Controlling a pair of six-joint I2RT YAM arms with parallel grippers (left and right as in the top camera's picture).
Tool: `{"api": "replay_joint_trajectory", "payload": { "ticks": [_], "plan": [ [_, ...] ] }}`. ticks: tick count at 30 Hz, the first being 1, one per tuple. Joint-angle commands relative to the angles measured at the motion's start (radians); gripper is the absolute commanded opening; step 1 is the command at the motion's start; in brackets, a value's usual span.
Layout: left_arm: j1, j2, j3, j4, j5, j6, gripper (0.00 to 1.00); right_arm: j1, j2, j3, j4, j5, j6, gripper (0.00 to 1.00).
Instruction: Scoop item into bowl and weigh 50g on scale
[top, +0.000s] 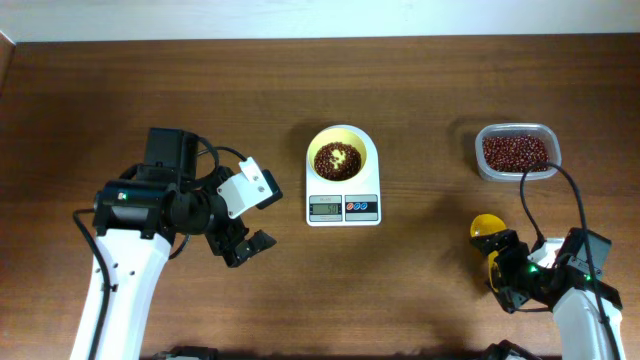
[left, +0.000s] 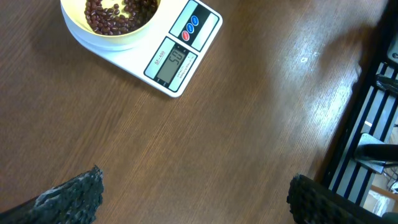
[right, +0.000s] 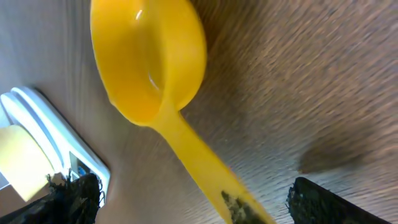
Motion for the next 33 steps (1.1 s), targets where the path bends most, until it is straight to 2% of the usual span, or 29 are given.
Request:
{"api": "replay_joint_trajectory", "payload": {
  "ticks": [1, 6, 12, 20, 25, 33],
  "plan": [
    [-0.004, -0.004, 0.012, -0.001, 0.007, 0.016, 0.99, -0.001, -0.011, -0.004, -0.029, 0.055, -0.052, 0.99],
    [-0.004, -0.004, 0.012, -0.001, 0.006, 0.016, 0.99, -0.001, -0.076, 0.037, -0.104, 0.091, -0.119, 0.99],
    [-0.004, -0.004, 0.012, -0.001, 0.006, 0.016, 0.99, -0.001, -0.256, 0.139, -0.222, 0.102, -0.190, 0.99],
    [-0.004, -0.004, 0.012, -0.001, 0.006, 0.016, 0.99, -0.001, -0.513, 0.179, -0.323, 0.020, -0.190, 0.99],
    [-0.004, -0.004, 0.012, -0.001, 0.006, 0.016, 0.99, -0.001, -0.536, 0.179, -0.350, 0.008, -0.190, 0.99],
    [-0.004, -0.004, 0.012, -0.001, 0.006, 0.016, 0.99, -0.001, -0.535, 0.175, -0.394, 0.019, -0.319, 0.99]
  ]
}}
